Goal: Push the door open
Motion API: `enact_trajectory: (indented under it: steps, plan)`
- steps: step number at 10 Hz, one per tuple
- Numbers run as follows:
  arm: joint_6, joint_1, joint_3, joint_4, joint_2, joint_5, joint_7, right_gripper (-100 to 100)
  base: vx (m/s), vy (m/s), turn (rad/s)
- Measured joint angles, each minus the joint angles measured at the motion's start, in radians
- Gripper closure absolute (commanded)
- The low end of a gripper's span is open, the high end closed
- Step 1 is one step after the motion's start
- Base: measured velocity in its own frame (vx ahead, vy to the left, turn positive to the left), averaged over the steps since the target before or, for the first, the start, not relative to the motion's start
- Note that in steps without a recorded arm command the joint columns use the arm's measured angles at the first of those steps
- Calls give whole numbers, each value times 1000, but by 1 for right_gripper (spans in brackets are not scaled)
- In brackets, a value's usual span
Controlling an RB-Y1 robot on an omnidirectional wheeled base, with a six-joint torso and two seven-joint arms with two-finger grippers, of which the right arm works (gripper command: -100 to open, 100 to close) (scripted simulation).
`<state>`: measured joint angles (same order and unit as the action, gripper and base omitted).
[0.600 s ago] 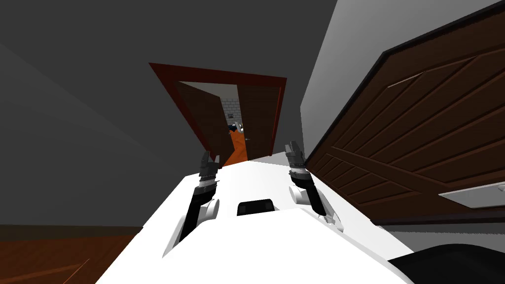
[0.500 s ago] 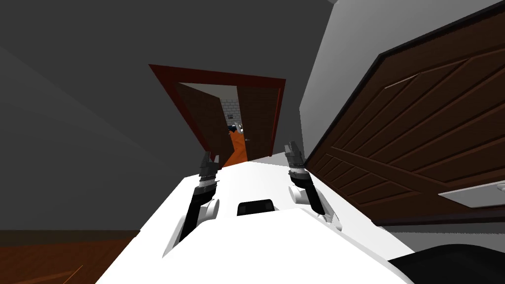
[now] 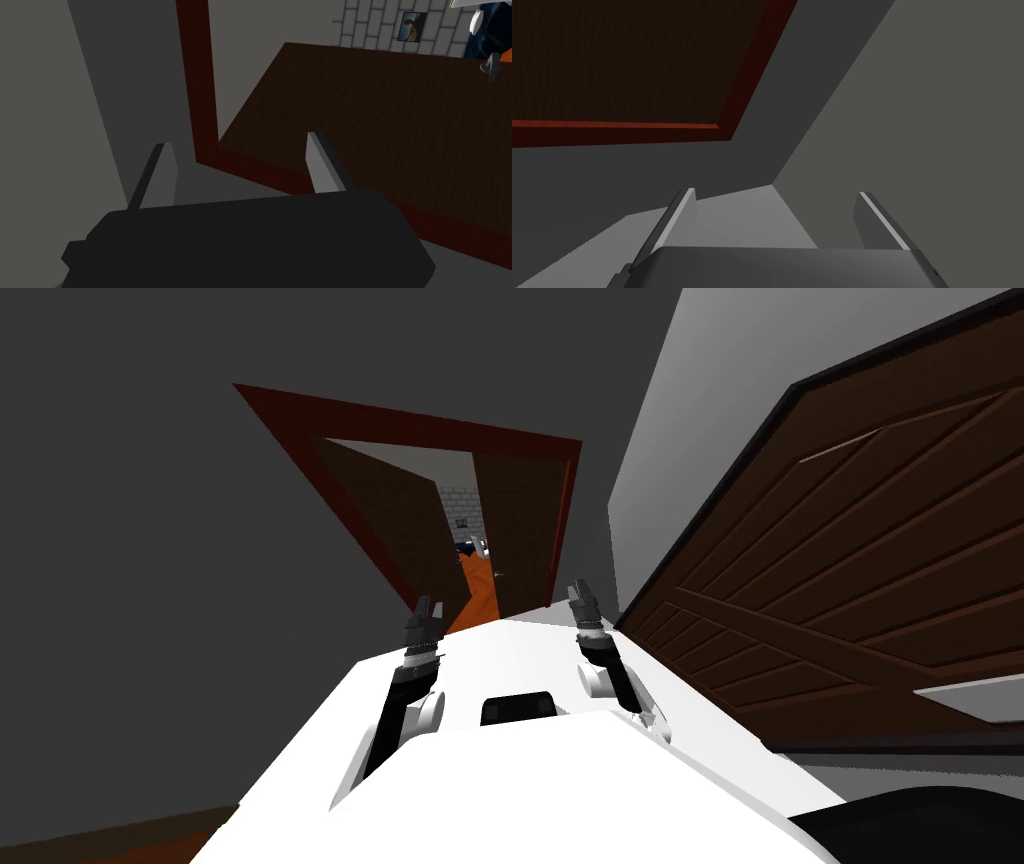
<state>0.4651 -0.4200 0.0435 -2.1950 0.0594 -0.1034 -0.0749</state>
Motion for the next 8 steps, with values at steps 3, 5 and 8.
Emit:
enact_trajectory:
  steps: [3,5,8]
  plan:
    - [22,10,36,65,12,4,14,-100,164,43,-75]
    - [24,20,55,91,13,4,18,-100,91,15,-63]
    - [36,41,76,146,19,7,26,-100,87,31,-57]
